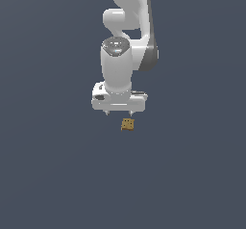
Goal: Pick up the object and move it to a goal position.
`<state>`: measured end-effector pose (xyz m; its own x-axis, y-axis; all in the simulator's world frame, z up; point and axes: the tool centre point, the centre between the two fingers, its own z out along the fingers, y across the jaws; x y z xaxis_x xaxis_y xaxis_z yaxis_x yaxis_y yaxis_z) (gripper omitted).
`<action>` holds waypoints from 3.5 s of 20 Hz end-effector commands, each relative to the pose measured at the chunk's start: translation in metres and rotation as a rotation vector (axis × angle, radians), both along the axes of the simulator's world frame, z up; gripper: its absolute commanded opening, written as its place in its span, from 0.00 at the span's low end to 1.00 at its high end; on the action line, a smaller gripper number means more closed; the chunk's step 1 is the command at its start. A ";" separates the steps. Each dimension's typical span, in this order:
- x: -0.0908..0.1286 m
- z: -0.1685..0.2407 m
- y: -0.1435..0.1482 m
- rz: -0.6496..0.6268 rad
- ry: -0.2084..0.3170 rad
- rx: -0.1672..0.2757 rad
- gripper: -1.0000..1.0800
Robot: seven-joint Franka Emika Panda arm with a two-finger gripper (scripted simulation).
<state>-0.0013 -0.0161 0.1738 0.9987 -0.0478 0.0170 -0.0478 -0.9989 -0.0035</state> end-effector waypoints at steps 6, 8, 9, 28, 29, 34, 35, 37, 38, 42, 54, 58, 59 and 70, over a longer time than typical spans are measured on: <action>-0.008 -0.038 0.014 -0.024 0.006 0.000 0.96; -0.012 -0.054 0.020 -0.035 0.009 0.000 0.96; -0.015 -0.062 0.023 -0.040 0.010 0.000 0.96; -0.034 -0.120 0.041 -0.074 0.018 -0.002 0.96; -0.035 -0.124 0.041 -0.074 0.018 -0.002 0.96; -0.036 -0.149 0.041 -0.076 0.018 -0.002 0.96; -0.036 -0.153 0.041 -0.076 0.018 -0.002 0.96; -0.035 -0.159 0.041 -0.076 0.018 -0.002 0.96; -0.035 -0.161 0.041 -0.076 0.018 -0.002 0.96; -0.035 -0.163 0.041 -0.076 0.018 -0.002 0.00; -0.035 -0.161 0.040 -0.076 0.017 -0.002 0.00; -0.033 -0.152 0.035 -0.076 0.017 -0.002 0.00; -0.032 -0.148 0.033 -0.076 0.017 -0.002 0.00; -0.019 -0.068 -0.014 -0.076 0.017 -0.001 0.00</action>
